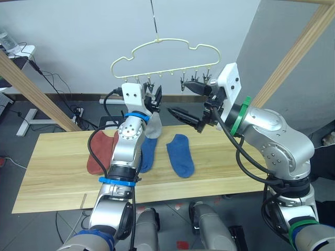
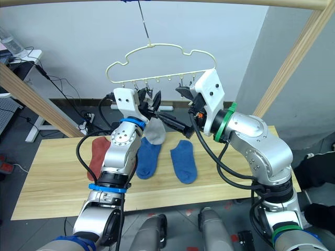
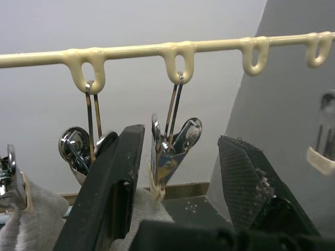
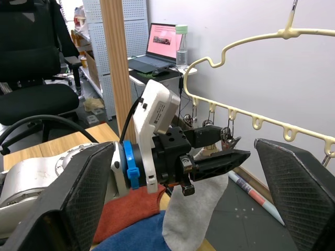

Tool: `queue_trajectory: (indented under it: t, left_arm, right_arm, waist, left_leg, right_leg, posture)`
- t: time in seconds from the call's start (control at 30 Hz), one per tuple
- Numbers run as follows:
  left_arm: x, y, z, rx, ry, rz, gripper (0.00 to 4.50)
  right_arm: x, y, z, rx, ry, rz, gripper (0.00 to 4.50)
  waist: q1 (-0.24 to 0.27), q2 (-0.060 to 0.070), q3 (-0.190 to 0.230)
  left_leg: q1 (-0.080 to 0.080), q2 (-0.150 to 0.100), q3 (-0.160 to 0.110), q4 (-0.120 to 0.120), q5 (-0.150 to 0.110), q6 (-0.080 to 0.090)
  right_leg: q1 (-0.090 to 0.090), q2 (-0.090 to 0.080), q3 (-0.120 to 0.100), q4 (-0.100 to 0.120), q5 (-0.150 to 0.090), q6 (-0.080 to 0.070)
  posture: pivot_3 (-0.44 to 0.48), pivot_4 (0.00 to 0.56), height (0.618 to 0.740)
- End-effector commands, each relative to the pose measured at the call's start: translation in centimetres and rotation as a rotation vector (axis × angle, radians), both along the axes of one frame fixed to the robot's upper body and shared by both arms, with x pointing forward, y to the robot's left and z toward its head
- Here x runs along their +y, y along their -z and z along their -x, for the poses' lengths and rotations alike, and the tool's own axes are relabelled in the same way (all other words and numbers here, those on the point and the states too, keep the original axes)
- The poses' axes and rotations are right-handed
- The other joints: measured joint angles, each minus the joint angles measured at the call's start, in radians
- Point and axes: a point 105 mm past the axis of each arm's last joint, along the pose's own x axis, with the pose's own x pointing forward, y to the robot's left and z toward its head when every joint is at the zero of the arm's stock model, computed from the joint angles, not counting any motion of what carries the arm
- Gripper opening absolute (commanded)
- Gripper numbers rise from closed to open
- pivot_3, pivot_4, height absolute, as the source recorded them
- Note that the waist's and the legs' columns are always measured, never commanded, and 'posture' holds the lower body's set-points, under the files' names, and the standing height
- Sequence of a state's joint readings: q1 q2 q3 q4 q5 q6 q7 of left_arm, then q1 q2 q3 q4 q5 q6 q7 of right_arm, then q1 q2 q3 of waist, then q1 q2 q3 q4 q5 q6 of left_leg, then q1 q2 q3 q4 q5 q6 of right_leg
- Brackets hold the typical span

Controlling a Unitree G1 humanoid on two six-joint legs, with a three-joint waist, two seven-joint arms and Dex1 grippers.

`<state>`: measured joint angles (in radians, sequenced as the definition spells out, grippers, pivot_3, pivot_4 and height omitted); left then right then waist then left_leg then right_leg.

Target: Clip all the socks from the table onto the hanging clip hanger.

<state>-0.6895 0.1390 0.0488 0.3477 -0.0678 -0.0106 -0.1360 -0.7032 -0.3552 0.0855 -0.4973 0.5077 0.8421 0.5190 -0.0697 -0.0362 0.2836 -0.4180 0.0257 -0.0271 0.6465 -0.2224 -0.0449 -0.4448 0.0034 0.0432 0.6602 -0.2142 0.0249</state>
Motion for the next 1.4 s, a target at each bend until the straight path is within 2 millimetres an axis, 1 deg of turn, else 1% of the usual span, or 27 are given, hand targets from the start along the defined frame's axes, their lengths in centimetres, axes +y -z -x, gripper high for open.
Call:
queue_trajectory:
  t: [0.03,0.27,0.37,0.47,0.53,0.6,0.77,0.87,0.93,0.97,1.0,1.03,1.07,1.13,1.2,1.23,1.33,1.4]
  left_arm:
    - [0.1,-2.0,0.0,-0.079,-0.025,0.006,2.45]
    - [0.2,-2.0,0.0,-0.082,-0.043,-0.001,2.45]
    - [0.2,-2.0,0.0,-0.082,-0.050,0.002,1.89]
    - [0.2,-2.1,0.0,-0.083,-0.048,0.003,1.03]
    - [0.2,-2.1,0.0,-0.083,-0.047,0.004,0.55]
    - [0.2,-2.0,-0.1,-0.082,-0.046,0.004,0.26]
    - [0.0,-2.1,-0.1,-0.078,-0.036,-0.004,0.21]
    - [-0.2,-2.1,-0.1,-0.063,-0.011,-0.005,0.21]
    - [-0.4,-1.9,0.1,-0.001,0.069,0.038,0.21]
    - [-0.4,-1.7,0.4,0.051,0.131,0.049,0.21]
    - [-0.5,-1.6,0.6,0.087,0.175,0.055,0.21]
    - [-0.4,-1.5,0.9,0.140,0.231,0.059,0.21]
    - [-0.1,-1.4,1.3,0.206,0.289,0.080,0.21]
    - [0.2,-1.4,1.9,0.313,0.378,0.112,0.21]
    - [0.6,-1.4,2.7,0.442,0.477,0.149,0.21]
    - [0.8,-1.4,3.1,0.497,0.518,0.169,0.21]
    - [0.9,-1.7,4.4,0.576,0.632,0.189,0.21]
    - [1.4,-1.9,5.4,0.654,0.717,0.225,0.21]
  right_arm:
    - [0.1,-1.1,0.9,-0.058,-0.014,-0.008,4.50]
    - [0.1,-1.0,0.9,-0.056,-0.013,-0.006,4.50]
    - [0.2,-1.0,0.9,-0.055,-0.014,-0.006,4.50]
    - [0.2,-1.0,0.9,-0.054,-0.013,-0.006,4.50]
    - [0.1,-0.9,0.8,-0.053,-0.012,-0.007,4.50]
    - [0.1,-0.9,0.8,-0.051,-0.011,-0.010,4.50]
    - [0.0,-0.7,0.7,-0.045,-0.003,-0.009,4.50]
    - [-0.2,-0.1,0.6,-0.031,0.008,0.005,4.50]
    - [-1.4,2.0,-0.4,0.022,0.064,0.062,4.50]
    - [-2.4,3.8,-1.2,0.079,0.115,0.107,4.50]
    - [-3.1,5.0,-1.7,0.118,0.148,0.137,4.50]
    - [-3.8,6.2,-2.1,0.152,0.160,0.167,4.50]
    - [-4.7,8.0,-2.6,0.214,0.186,0.209,4.50]
    - [-5.7,10.5,-3.4,0.276,0.217,0.279,4.50]
    - [-6.0,13.1,-4.3,0.345,0.237,0.330,4.50]
    - [-6.0,13.9,-4.6,0.364,0.240,0.347,4.50]
    - [-5.6,15.4,-5.4,0.399,0.235,0.365,4.50]
    - [-5.0,16.9,-6.4,0.405,0.243,0.409,4.50]
  waist:
    - [-0.001,0.000,0.000]
    - [-0.008,0.000,0.000]
    - [-0.011,0.000,0.000]
    - [-0.012,0.000,0.000]
    - [-0.012,0.000,0.000]
    - [-0.012,0.000,0.000]
    - [-0.012,0.000,0.000]
    - [-0.012,0.000,0.000]
    - [-0.011,0.000,0.000]
    - [-0.011,-0.001,-0.001]
    - [-0.011,-0.001,-0.001]
    - [-0.013,-0.001,-0.001]
    - [-0.014,-0.001,-0.001]
    - [-0.017,-0.001,-0.001]
    - [-0.021,-0.001,-0.001]
    - [-0.021,-0.001,-0.001]
    - [-0.022,-0.001,-0.001]
    - [-0.025,-0.001,-0.001]
  left_leg:
    - [0.000,0.000,0.000,0.000,0.000,0.000]
    - [0.000,0.000,0.000,0.000,0.000,0.000]
    - [0.000,0.000,0.000,0.000,0.000,0.000]
    - [0.000,0.000,0.000,0.000,0.000,0.000]
    - [0.000,0.000,0.000,0.000,0.000,0.000]
    - [0.000,0.000,0.000,0.000,0.000,0.000]
    - [0.000,0.000,0.000,0.000,0.000,0.000]
    - [0.000,0.000,0.000,0.000,0.000,0.000]
    - [0.000,0.000,0.000,0.000,0.000,0.000]
    - [0.000,0.000,0.000,0.000,0.000,0.000]
    - [0.000,0.000,-0.001,0.000,0.000,0.000]
    - [0.001,0.000,0.000,0.000,0.000,0.000]
    - [0.001,0.000,0.000,0.000,0.000,0.000]
    - [0.002,0.000,0.000,0.000,0.000,0.000]
    - [0.003,0.001,0.001,0.000,0.000,0.000]
    - [0.003,0.002,0.000,0.000,0.000,0.000]
    - [0.005,0.004,-0.001,0.000,0.000,0.000]
    - [0.005,0.005,-0.001,-0.001,0.000,0.000]
  right_leg:
    - [0.000,0.000,0.000,0.000,0.000,0.000]
    - [0.000,0.000,0.000,0.000,0.000,0.000]
    - [0.000,0.000,0.000,0.000,0.000,0.000]
    - [0.000,0.000,0.000,0.000,0.000,0.000]
    - [0.000,0.000,0.000,0.000,0.000,0.000]
    - [0.000,0.000,0.000,0.000,0.000,0.000]
    - [0.000,0.000,0.000,0.001,0.000,0.000]
    - [0.000,0.000,0.000,0.001,0.000,0.000]
    - [0.000,0.000,0.000,0.000,0.000,0.000]
    - [0.001,0.000,0.000,0.000,0.000,0.000]
    - [0.001,0.000,-0.001,0.000,0.000,0.000]
    - [0.001,0.000,0.000,-0.001,0.000,0.000]
    - [0.001,0.000,0.001,0.000,0.000,0.000]
    - [0.001,0.000,0.001,0.000,0.000,0.000]
    - [0.001,0.002,0.001,0.002,0.000,0.000]
    - [0.001,0.003,0.001,0.002,0.000,0.000]
    - [0.001,0.006,0.000,0.003,0.000,0.000]
    - [0.001,0.007,0.001,0.003,0.000,0.000]
  posture:
    - [-0.140,0.250,0.740]
    - [-0.139,0.252,0.740]
    - [-0.138,0.254,0.740]
    - [-0.138,0.255,0.740]
    - [-0.138,0.254,0.740]
    - [-0.138,0.254,0.740]
    - [-0.138,0.257,0.740]
    - [-0.137,0.257,0.740]
    - [-0.134,0.259,0.740]
    - [-0.129,0.261,0.740]
    - [-0.129,0.261,0.740]
    - [-0.121,0.262,0.740]
    - [-0.116,0.262,0.740]
    - [-0.110,0.263,0.740]
    - [-0.096,0.264,0.740]
    - [-0.096,0.264,0.740]
    - [-0.079,0.259,0.740]
    - [-0.076,0.258,0.740]
